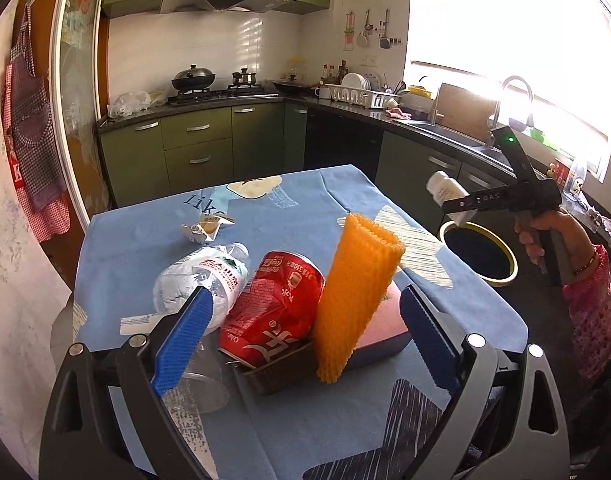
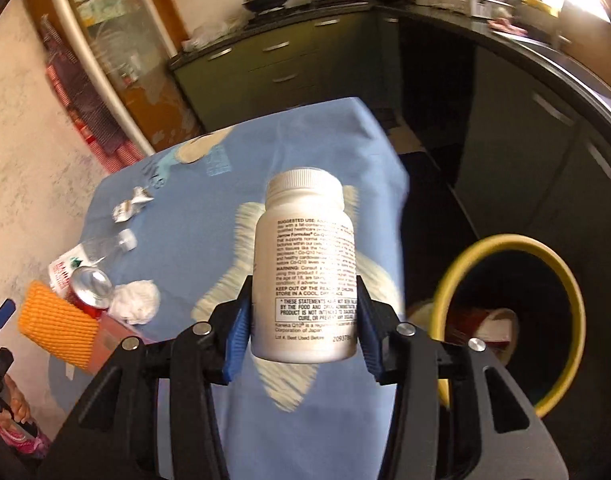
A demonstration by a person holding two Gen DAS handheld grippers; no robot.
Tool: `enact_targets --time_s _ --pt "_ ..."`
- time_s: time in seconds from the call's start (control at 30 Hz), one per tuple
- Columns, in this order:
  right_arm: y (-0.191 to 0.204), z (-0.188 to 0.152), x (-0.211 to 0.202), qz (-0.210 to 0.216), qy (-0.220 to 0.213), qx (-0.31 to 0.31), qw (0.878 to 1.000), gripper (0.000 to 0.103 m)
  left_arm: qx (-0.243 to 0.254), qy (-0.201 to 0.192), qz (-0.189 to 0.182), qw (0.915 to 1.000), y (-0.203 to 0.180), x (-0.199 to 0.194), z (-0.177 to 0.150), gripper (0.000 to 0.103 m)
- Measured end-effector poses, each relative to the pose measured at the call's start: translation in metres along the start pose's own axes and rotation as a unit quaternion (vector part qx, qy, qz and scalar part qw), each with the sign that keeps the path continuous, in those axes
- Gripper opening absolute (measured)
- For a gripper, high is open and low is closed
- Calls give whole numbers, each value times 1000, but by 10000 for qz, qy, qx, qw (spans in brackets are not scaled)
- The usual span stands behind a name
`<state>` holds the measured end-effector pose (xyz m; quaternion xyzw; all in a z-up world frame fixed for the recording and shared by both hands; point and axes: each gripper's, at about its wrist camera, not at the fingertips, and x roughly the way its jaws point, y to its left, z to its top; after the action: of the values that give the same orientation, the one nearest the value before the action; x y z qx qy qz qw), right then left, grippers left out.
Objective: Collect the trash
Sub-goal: 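Carry the pill bottle over the bin and release it, then grasp the orange foam net sleeve with the left gripper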
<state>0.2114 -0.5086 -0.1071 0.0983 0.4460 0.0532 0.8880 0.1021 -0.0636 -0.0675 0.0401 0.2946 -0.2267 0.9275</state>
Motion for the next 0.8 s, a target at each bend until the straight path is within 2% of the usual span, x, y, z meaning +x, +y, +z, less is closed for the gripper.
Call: enact_targets --time_s 0.2,0.37,0.4,0.47,0.57,0.8 --pt "-115 -28 3 -1054 254 1113 9879 45 131 114 -202 9996 -18 16 1 94" --pt "-167 -47 26 -1394 580 1618 9752 45 286 181 -273 9991 -32 23 3 94" --pt "-173 -50 27 -1446 558 1727 9727 49 308 191 -270 9990 -35 25 4 95" --pt "-179 -54 25 -1473 420 1872 9703 54 333 202 -249 9989 -35 25 4 97" --pt "-174 -60 14 -1332 138 1959 9714 54 374 218 -235 9988 -37 27 6 97" --pt "-131 -87 -13 -822 -345 1756 9804 60 471 279 -232 9982 -39 36 9 97"
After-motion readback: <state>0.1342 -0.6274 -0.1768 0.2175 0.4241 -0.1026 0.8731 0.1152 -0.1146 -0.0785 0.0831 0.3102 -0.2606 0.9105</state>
